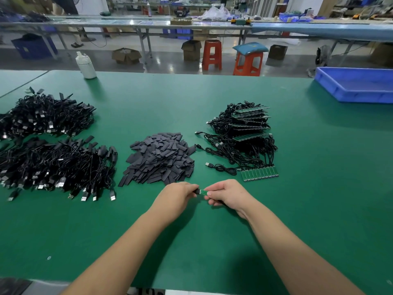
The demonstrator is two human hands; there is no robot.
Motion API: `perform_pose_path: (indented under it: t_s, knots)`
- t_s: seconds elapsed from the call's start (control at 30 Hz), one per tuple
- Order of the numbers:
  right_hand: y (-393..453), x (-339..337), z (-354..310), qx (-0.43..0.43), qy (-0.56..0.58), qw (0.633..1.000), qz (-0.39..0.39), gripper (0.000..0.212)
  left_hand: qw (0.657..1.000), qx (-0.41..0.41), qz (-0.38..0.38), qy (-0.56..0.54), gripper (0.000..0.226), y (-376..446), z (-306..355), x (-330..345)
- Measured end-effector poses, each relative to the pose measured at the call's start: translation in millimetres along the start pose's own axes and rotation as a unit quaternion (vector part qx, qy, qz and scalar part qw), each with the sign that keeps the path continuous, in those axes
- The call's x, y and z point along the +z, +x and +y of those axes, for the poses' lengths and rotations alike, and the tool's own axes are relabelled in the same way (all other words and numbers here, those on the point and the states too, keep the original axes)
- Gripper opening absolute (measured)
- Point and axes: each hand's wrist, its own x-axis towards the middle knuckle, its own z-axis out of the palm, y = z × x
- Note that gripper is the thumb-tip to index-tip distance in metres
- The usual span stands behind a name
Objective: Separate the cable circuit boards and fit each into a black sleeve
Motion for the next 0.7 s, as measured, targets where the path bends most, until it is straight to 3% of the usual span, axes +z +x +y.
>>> perform_pose_path:
  t_s: [0.1,0.43,0.7]
  knots:
    - [0.1,-1.0,-1.7,-0.005,-0.016,1.000,-0.003,0.018,0.999,-0.035,0.015,-0.035,0.032,-1.0,2.8,1.5]
    - [0.5,-1.2,-7.6,-0.018,-0.045,0.999,0.000,0.017,0.992,-0.034,0.048,-0.113,0.017,-5.9,4.9,-3.9]
    - [0.1,-1.3,-8.0,-0.014,-0.048,0.999,-0.012,0.010,0.996,0.005,0.042,-0.076,0.019,-6.5,6.2,-0.4]
